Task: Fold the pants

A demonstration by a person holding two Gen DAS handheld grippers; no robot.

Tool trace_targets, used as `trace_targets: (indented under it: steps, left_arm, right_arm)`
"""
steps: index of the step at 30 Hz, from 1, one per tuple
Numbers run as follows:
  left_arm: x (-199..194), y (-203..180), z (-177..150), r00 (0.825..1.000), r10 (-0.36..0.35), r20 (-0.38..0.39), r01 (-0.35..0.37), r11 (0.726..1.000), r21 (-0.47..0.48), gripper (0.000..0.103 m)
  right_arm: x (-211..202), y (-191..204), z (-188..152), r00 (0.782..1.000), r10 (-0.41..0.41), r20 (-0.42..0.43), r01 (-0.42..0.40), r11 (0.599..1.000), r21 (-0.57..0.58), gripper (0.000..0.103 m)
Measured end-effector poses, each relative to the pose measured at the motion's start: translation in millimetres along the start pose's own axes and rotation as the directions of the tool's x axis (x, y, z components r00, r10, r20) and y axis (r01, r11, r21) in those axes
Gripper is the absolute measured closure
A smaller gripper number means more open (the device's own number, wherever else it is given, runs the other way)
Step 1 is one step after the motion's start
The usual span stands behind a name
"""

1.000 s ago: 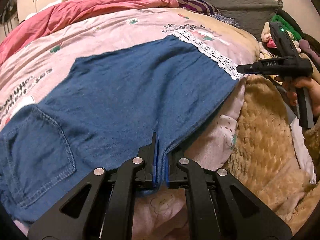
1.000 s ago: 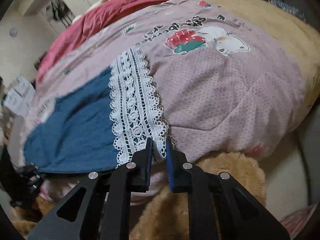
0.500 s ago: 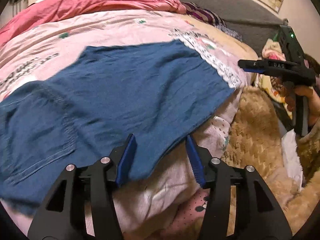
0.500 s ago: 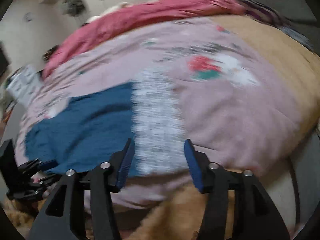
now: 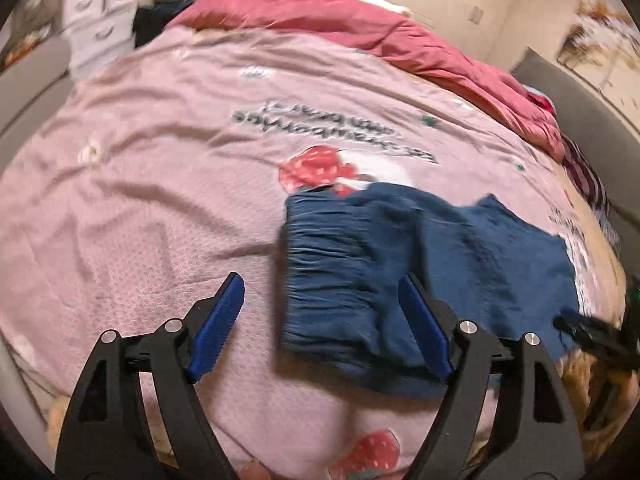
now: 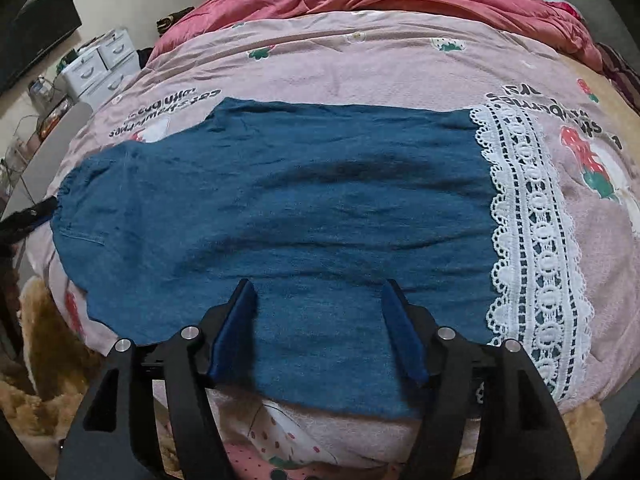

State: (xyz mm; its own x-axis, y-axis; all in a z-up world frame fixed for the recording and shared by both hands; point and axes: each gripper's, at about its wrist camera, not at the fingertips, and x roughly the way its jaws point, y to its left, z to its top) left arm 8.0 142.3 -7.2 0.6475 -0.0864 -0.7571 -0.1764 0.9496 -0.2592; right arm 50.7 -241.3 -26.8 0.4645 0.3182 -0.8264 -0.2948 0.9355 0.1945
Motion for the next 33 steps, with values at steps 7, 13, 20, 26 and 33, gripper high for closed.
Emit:
trace_targets:
  steps: [7,13,20,26,33]
  left_arm:
    - [9,-5,7,0.996,-0.077,0.034,0.079,0.995,-0.067,0.075]
    - [2,18,22,0.998,-0.036,0.059,0.038,0.998,-0.042,0.075]
    - [26,28,12,0.999,0.016,0.028,-0.016,1.000,-0.005,0.060]
    - [-24,40,20,0.994,0.060,0.091,-0.056,0.998,-0.040,0.045]
    - [-50,2,38,0.990,-0.021,0.142,0.014,0.999,0.049,0.047]
  right_arm:
    - [-3,-6,-5,1.000,0.019,0.005,-0.020,0.999,0.037,0.038]
    - [2,-2,-5,1.000,0.002,0.001,-0.002,1.000,0.020,0.035]
    - [8,9,-5,1.000,-0.022,0.004,0.022,1.000,-0.019,0.025]
    - [-9,5,5,0.998,0.063,0.026,-0.062,0.998,-0.008,0.026]
    - [-19,17,66,0.983,0.155,0.102,-0.144,0.984,-0.109,0.026]
